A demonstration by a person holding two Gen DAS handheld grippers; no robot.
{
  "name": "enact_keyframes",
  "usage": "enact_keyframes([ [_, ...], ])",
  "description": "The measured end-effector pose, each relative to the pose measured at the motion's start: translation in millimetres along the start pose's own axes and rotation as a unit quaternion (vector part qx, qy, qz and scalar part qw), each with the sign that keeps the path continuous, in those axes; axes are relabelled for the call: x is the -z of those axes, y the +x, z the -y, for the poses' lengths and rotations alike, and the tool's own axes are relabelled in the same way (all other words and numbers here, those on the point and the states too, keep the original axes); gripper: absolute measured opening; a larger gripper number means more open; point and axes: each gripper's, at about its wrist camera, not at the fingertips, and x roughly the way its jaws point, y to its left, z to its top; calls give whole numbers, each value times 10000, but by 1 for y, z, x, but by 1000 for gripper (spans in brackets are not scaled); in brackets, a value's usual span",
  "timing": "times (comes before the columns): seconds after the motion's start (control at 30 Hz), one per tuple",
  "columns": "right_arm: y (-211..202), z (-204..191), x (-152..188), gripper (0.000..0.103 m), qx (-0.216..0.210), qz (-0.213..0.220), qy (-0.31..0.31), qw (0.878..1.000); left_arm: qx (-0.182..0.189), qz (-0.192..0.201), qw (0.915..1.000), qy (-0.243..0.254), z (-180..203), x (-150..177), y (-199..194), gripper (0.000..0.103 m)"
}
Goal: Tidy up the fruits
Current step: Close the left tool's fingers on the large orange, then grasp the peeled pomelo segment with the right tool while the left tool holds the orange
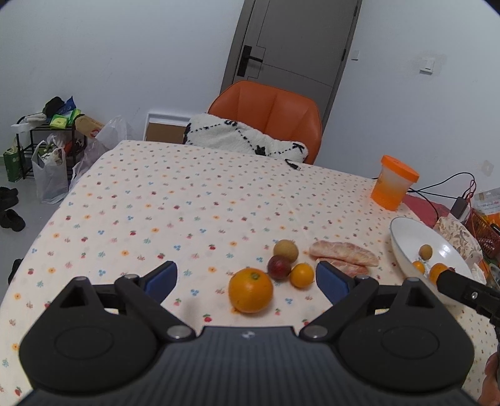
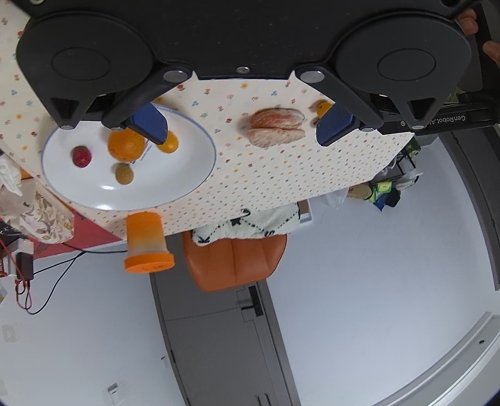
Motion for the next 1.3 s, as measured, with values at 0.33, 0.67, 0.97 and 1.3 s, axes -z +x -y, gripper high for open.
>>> enact_keyframes([
  [0.33,26,-22,7,103,-146,-344,-264,9990,112,-126,9999,-8,-6,7,15,90],
  [0.67,50,-26,12,102,-124,-591,-239,9979,270,-379,9989,-98,-7,10,37,36],
  [0.97,76,-35,11,98,-64,-863,-285,9958,279,-347,9988,-189,-15,6,40,36],
  [1.3,108,-45,11,86,148,-1162,-347,9925,285,-302,9986,-331,-24,5,40,36],
])
